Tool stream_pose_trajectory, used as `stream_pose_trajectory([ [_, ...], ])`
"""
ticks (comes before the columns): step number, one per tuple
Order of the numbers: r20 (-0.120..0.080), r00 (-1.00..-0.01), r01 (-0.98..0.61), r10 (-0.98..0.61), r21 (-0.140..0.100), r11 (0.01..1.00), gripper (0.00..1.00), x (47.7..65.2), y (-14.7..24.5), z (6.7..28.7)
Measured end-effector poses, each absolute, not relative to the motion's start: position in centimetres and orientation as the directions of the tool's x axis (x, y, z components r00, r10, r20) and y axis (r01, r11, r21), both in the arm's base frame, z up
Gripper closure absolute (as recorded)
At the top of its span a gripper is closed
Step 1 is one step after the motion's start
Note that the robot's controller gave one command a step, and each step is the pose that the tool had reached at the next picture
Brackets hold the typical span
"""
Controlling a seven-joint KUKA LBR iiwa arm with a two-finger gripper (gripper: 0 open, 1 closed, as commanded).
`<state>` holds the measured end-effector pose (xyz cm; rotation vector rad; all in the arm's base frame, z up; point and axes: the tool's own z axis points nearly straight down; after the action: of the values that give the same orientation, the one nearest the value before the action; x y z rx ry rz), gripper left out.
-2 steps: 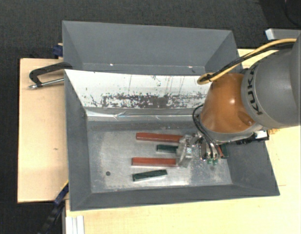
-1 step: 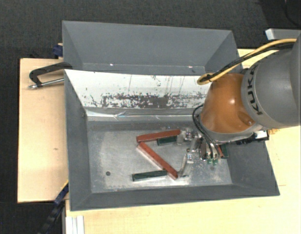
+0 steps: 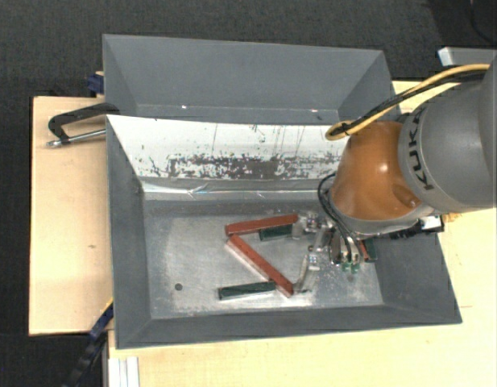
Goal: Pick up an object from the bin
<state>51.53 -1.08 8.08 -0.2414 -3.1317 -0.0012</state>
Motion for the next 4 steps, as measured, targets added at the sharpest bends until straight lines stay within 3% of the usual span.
stream_pose_trajectory([
  [1, -0.002, -0.976, 0.219, 0.219, 0.000, 0.976, 0.00, 51.8, -0.1, 7.8],
  [2, -0.002, -0.960, 0.281, 0.281, 0.003, 0.960, 0.00, 53.9, 2.2, 7.4],
  [3, -0.005, -0.984, 0.181, 0.181, 0.001, 0.984, 0.00, 56.4, 2.0, 9.4],
  [4, -0.005, -0.900, 0.435, 0.435, 0.002, 0.900, 0.00, 56.3, 5.9, 9.3],
])
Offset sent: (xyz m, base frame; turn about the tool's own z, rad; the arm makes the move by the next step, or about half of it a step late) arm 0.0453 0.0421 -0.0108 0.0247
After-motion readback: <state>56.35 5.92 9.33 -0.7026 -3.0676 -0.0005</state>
